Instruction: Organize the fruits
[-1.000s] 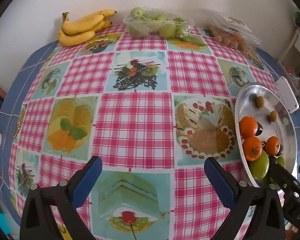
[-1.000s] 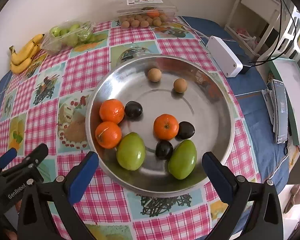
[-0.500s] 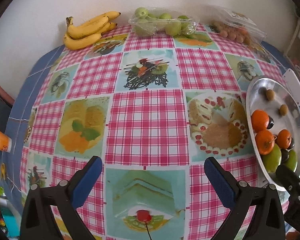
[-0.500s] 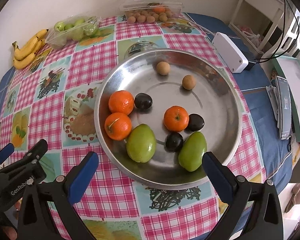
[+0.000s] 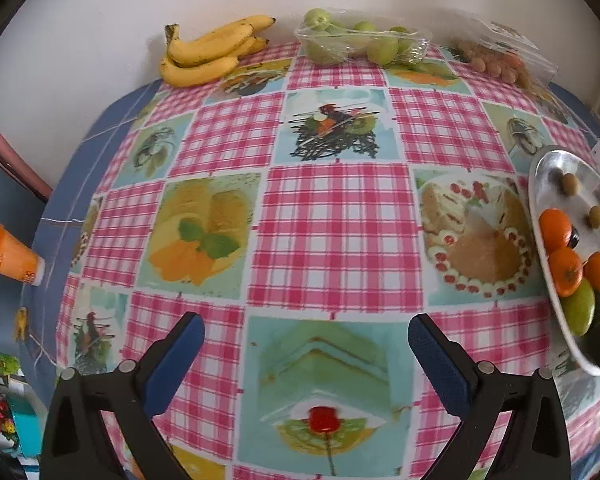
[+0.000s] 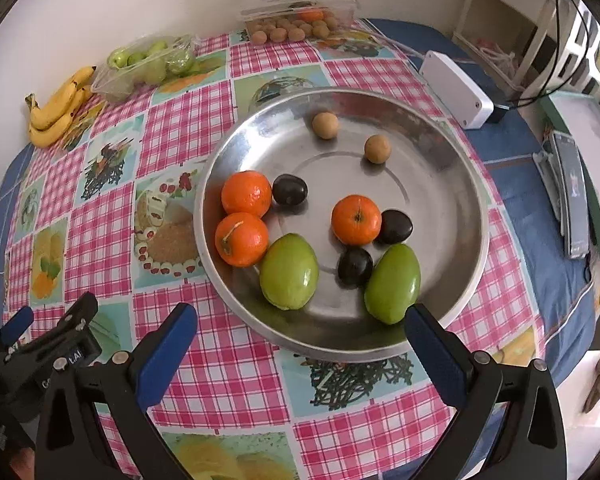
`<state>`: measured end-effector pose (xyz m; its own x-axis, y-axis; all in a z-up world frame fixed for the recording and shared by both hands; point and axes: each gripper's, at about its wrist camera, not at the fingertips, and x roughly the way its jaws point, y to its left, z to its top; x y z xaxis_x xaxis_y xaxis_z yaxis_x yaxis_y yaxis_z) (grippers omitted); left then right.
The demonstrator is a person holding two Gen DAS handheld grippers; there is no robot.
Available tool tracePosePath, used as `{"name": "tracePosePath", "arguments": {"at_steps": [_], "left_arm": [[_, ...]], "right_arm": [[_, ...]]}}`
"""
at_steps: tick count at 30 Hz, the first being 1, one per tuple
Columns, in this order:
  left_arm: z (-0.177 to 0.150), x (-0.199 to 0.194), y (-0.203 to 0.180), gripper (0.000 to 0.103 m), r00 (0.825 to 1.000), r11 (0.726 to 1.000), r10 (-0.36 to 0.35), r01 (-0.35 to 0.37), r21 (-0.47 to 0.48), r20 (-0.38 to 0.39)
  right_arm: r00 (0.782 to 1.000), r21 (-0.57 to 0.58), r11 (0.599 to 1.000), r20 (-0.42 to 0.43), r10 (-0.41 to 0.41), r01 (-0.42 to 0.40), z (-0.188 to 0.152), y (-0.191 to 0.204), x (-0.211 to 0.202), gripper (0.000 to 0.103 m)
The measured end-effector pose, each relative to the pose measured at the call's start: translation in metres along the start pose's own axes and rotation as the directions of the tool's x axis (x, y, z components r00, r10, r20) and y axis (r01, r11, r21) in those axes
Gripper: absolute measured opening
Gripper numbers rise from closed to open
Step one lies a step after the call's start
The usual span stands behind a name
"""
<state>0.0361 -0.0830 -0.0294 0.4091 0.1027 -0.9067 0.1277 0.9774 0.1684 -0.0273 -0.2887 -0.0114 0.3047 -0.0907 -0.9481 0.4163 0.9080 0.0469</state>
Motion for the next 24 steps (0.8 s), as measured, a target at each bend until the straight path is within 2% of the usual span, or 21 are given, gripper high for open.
{"name": "tracePosePath", "arguments": {"at_steps": [9,14,24], "left_arm": [[-0.024,-0.021,0.022,0.103,1.0,1.0,0.028,-0.028,-0.006,0.014],[-0.034,-0.035,0.031,0.103,1.0,1.0,0.009,-0.009,-0.017,0.018],[-0.05,-0.059,0.043,0.103,0.999,0.999,-0.016,0.017,-0.043,0.037]], "right_arm": [[1.0,0.024,1.0,-0.01,0.014,-0.014,-0.019,-0.006,-0.005,0.103],[0.999,0.054,0.998,0.024,0.03,-0.031,-0.034,-0.012,-0.021,0.103],[0.997,0.008,1.0,0.073,-0.006,0.006,-0.056,-0.006,-0.043,0.103]]}}
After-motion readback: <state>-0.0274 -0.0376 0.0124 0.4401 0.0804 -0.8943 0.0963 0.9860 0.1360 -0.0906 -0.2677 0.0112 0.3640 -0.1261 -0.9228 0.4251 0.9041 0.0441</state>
